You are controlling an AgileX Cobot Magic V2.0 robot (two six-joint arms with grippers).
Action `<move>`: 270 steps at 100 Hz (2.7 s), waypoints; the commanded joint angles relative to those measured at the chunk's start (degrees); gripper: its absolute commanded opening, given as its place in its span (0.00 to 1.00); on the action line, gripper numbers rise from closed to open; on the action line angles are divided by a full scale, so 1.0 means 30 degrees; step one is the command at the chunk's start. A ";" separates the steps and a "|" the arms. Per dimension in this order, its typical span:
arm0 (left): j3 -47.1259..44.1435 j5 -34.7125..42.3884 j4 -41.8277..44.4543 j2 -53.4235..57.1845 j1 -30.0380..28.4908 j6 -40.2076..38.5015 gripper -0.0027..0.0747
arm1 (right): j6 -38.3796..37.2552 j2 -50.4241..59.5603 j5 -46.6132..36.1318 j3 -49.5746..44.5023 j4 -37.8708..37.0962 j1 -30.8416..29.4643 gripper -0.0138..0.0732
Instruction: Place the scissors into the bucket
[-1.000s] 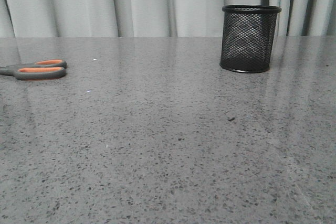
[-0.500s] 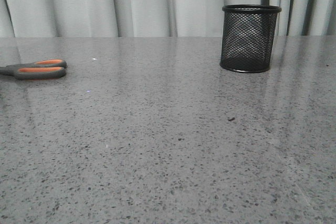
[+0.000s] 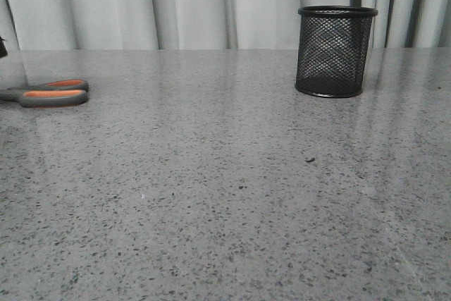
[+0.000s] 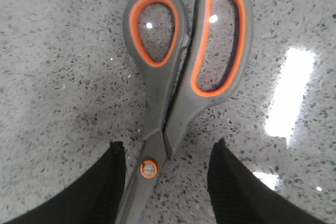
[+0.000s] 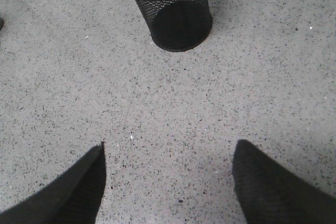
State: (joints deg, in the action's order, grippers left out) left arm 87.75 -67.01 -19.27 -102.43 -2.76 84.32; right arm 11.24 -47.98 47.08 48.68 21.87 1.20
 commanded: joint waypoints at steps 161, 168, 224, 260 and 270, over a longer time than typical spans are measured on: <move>0.1747 -0.1828 0.1015 -0.3132 0.1122 0.1462 0.03 | 0.0385 -0.0841 -0.0602 0.0663 0.0260 0.0487 0.69; 0.1981 -0.1828 0.1056 -0.2988 0.1122 0.1227 0.03 | 0.0385 -0.0841 -0.0602 0.0663 0.0260 0.0487 0.69; 0.4631 -0.1793 0.1137 0.4290 0.2484 -0.1633 0.03 | 0.3202 -0.0841 -0.0989 0.0663 0.4761 0.0487 0.69; 0.4631 -0.1487 0.1581 0.8175 0.8851 -0.3869 0.03 | 1.1230 -0.0841 -0.0567 0.0710 1.8362 0.0487 0.69; 0.4631 -0.1185 0.1938 0.8560 1.0630 -0.4437 0.03 | 1.2425 -0.0967 0.0103 0.1103 2.0628 0.0487 0.69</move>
State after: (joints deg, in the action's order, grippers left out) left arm 99.89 -72.53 -13.39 -79.43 24.81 73.55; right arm 44.14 -50.53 46.88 49.28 73.91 2.56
